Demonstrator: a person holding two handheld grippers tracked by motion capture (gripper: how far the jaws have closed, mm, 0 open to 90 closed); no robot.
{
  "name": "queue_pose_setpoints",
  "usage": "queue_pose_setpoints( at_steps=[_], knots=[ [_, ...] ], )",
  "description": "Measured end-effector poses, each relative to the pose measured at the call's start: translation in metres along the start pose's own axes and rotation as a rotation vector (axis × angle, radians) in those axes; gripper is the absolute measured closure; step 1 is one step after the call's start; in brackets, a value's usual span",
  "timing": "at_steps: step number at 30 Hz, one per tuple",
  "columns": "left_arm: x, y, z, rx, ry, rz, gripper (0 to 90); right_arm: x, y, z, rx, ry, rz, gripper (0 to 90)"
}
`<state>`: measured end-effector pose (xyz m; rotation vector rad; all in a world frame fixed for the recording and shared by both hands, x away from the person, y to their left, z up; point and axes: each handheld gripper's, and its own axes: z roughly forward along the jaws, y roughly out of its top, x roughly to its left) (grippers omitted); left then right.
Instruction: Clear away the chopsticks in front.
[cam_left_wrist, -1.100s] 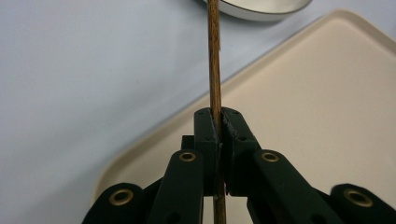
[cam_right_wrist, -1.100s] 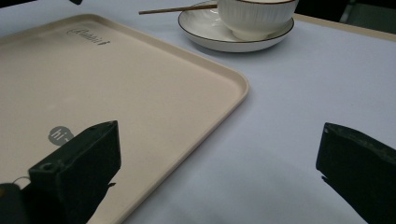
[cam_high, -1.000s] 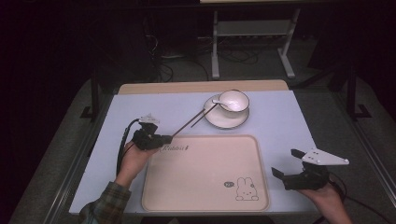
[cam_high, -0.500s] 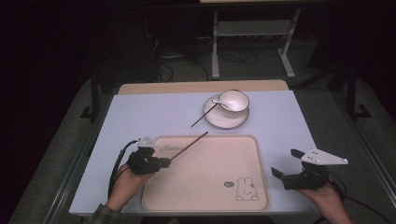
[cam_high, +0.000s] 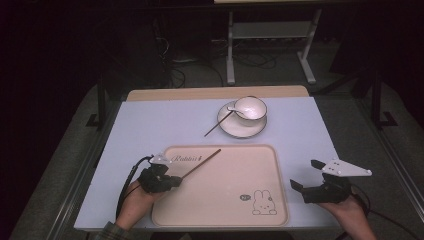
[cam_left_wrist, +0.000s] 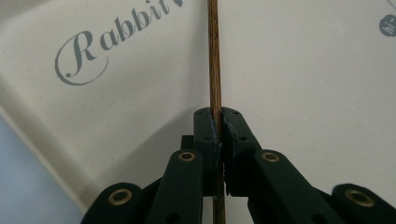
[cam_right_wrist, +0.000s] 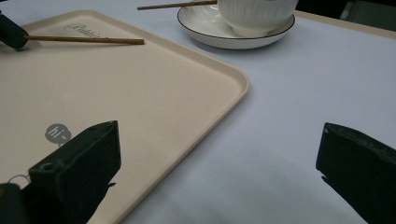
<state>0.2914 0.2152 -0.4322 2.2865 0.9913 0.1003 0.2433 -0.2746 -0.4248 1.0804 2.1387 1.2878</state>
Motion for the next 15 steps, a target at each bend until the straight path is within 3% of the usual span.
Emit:
queue_pose_setpoints(
  at_steps=[15],
  knots=[
    [0.0011, 0.0001, 0.0009, 0.0, -0.011, -0.009, 79.3, 0.0002, -0.0002, 0.0, 0.003, 0.001, -0.001, 0.0]
  ],
)
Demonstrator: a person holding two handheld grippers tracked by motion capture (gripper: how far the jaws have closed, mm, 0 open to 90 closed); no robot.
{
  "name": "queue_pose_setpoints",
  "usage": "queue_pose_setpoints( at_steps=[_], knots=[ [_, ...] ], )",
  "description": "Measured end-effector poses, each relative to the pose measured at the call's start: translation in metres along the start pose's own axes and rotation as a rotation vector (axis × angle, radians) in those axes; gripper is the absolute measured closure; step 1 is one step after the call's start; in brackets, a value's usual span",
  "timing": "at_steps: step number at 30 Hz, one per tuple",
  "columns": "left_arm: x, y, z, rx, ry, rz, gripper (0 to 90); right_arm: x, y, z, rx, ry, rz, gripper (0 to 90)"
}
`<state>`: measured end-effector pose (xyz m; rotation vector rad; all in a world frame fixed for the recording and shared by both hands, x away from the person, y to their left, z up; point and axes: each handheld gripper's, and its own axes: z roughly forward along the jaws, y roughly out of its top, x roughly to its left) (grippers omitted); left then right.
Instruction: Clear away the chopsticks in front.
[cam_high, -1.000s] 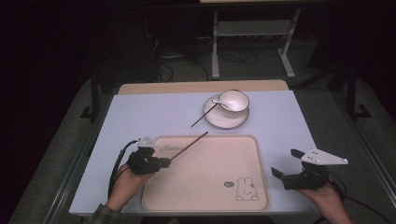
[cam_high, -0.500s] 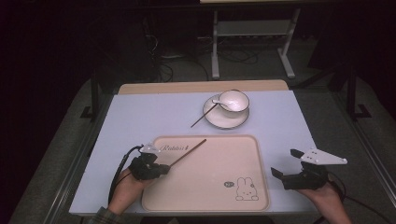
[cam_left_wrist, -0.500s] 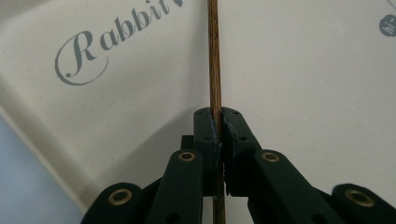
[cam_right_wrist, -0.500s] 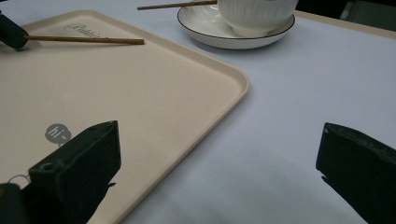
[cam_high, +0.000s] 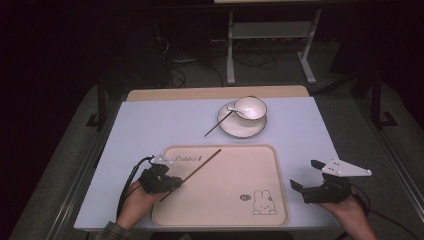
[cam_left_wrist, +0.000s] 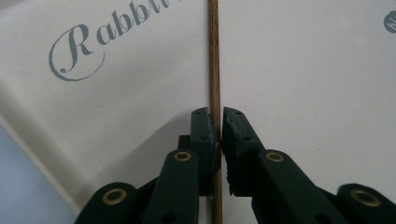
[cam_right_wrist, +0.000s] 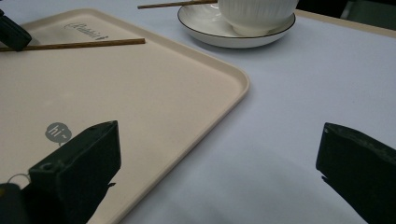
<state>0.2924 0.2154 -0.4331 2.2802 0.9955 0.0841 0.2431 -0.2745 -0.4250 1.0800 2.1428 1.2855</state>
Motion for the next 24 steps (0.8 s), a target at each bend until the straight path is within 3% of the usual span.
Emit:
queue_pose_setpoints(
  at_steps=[6, 8, 10, 13, 18, 22, 23, 24],
  knots=[
    [0.005, 0.009, -0.005, -0.038, -0.024, 0.003, 58.4, 0.001, 0.0, 0.0, 0.001, 0.003, -0.001, 0.0],
    [0.01, 0.017, -0.006, -0.06, -0.032, 0.016, 55.4, 0.001, 0.0, 0.0, 0.002, 0.003, 0.0, 0.0],
    [0.013, 0.026, -0.006, -0.081, -0.029, 0.022, 45.1, 0.001, 0.0, 0.0, 0.004, 0.002, 0.001, 0.0],
    [0.017, 0.04, -0.006, -0.109, -0.033, 0.041, 37.4, 0.001, 0.0, 0.001, 0.005, 0.0, 0.002, 0.0],
    [0.024, 0.065, 0.001, -0.13, -0.029, 0.071, 31.2, 0.002, 0.0, 0.001, 0.003, 0.002, 0.0, 0.0],
    [0.03, 0.095, 0.011, -0.155, -0.03, 0.086, 32.1, 0.002, 0.0, 0.0, 0.002, 0.002, 0.002, 0.0],
    [0.03, 0.095, 0.011, -0.155, -0.03, 0.086, 33.3, 0.002, 0.0, 0.0, 0.001, 0.003, 0.003, 0.0],
    [0.033, 0.112, 0.017, -0.176, -0.036, 0.096, 35.0, 0.002, 0.0, 0.0, 0.001, 0.003, 0.004, 0.0]
  ],
)
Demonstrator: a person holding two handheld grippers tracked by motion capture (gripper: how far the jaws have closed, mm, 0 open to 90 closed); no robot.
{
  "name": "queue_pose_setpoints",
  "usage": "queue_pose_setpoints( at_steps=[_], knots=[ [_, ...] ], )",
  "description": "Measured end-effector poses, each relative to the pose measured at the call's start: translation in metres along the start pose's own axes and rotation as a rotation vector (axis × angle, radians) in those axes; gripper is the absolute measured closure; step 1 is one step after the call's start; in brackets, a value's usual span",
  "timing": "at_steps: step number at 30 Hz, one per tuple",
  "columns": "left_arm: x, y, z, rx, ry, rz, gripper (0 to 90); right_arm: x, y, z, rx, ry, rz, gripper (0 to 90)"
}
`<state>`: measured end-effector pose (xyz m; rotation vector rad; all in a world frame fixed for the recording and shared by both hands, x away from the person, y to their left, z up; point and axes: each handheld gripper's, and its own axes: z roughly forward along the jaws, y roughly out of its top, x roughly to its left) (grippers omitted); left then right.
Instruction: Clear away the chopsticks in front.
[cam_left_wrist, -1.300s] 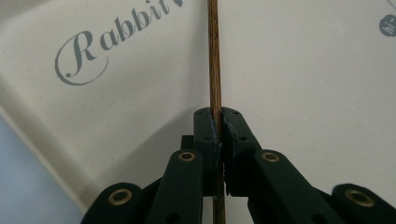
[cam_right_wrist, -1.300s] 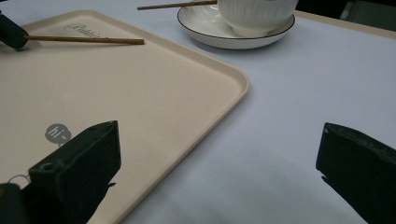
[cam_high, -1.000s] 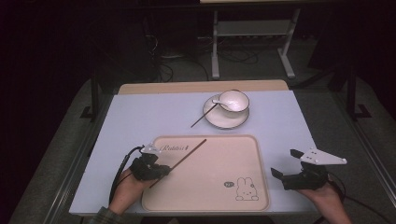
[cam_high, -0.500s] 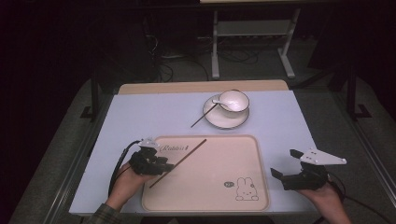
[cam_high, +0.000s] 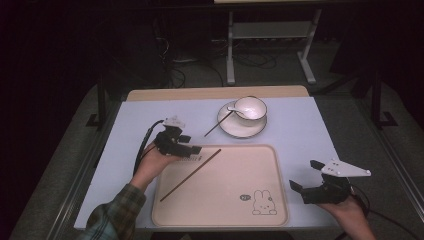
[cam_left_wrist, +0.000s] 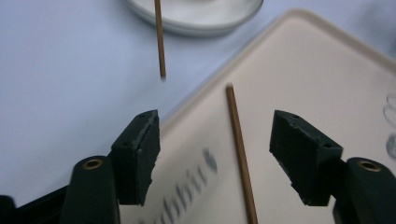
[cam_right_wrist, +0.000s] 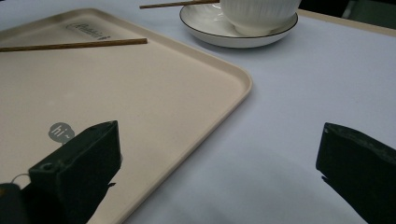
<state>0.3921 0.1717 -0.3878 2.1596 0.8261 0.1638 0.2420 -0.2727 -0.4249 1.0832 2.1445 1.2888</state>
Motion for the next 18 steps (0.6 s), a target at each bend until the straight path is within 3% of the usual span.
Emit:
queue_pose_setpoints(
  at_steps=[1, 4, 7, 10, 17, 18],
  knots=[
    [0.0, 0.0, 0.0, 0.0, 0.0, 0.0, 36.6, 0.0, 0.0, 0.0, 0.0, 0.0, 0.0, 0.0],
    [0.005, 0.02, 0.014, -0.029, -0.005, 0.001, 41.6, 0.0, 0.0, 0.0, -0.002, 0.001, -0.001, 0.0],
    [0.008, 0.036, 0.027, -0.038, 0.018, 0.035, 48.0, -0.001, 0.0, -0.001, -0.003, 0.002, 0.0, 0.0],
    [0.012, 0.053, 0.044, -0.035, 0.043, 0.045, 56.9, -0.001, -0.001, -0.001, -0.004, 0.004, 0.003, 0.0],
    [0.025, 0.08, 0.089, 0.003, 0.072, 0.04, 66.7, -0.002, -0.001, -0.001, -0.008, 0.011, 0.005, 0.0],
    [0.025, 0.08, 0.089, 0.003, 0.072, 0.04, 67.0, -0.002, -0.001, -0.001, -0.008, 0.011, 0.005, 0.0]
  ],
)
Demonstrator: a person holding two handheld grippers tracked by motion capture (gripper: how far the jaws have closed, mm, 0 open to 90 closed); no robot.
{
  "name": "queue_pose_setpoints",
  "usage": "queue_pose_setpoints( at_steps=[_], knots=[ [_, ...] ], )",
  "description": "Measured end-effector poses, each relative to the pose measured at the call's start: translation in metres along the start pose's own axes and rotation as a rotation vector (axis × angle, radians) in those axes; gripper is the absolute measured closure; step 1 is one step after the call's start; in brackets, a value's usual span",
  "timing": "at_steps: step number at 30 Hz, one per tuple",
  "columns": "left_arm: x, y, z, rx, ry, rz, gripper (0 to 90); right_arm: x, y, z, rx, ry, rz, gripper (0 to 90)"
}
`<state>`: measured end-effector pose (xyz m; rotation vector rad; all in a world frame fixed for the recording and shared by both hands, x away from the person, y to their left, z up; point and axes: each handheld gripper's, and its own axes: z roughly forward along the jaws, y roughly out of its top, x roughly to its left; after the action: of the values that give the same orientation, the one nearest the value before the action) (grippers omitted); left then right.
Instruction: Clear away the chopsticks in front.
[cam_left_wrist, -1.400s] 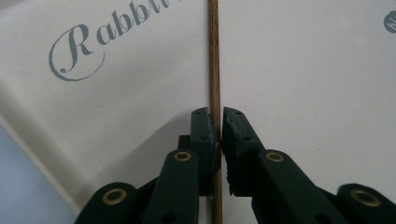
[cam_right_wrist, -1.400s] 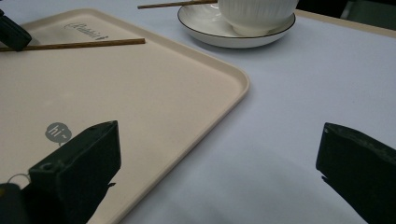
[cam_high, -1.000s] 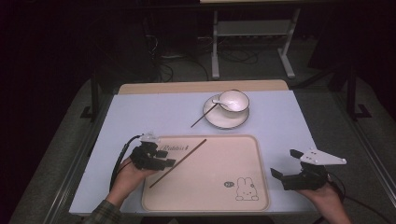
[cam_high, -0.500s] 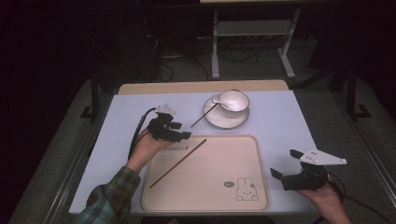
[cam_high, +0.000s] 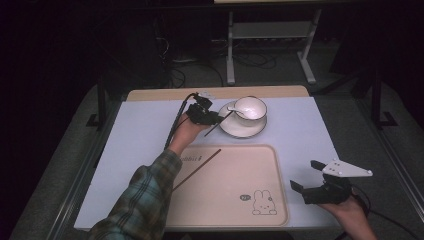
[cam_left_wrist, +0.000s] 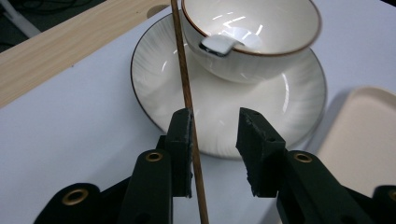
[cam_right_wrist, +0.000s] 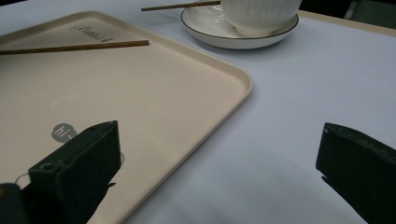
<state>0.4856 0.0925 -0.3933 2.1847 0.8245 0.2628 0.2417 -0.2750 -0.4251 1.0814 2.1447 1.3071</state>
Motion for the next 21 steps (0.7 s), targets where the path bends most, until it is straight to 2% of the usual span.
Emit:
queue_pose_setpoints(
  at_steps=[1, 2, 6, 13, 21],
  knots=[
    [0.002, 0.002, 0.013, 0.017, 0.004, -0.002, 67.6, 0.0, 0.0, 0.0, -0.002, 0.002, 0.0, 0.0],
    [0.002, 0.002, 0.013, 0.017, 0.004, -0.002, 68.2, 0.0, 0.0, 0.0, -0.002, 0.002, 0.0, 0.0],
    [0.007, 0.003, 0.033, 0.027, 0.028, -0.02, 71.6, 0.0, 0.0, 0.0, -0.004, 0.006, -0.001, 0.0],
    [0.01, 0.002, 0.047, 0.043, 0.027, -0.033, 76.2, 0.0, 0.0, 0.0, -0.005, 0.008, 0.001, 0.0],
    [0.011, 0.001, 0.051, 0.048, 0.039, -0.044, 81.7, -0.001, 0.0, -0.001, -0.006, 0.008, 0.003, 0.0]
  ],
)
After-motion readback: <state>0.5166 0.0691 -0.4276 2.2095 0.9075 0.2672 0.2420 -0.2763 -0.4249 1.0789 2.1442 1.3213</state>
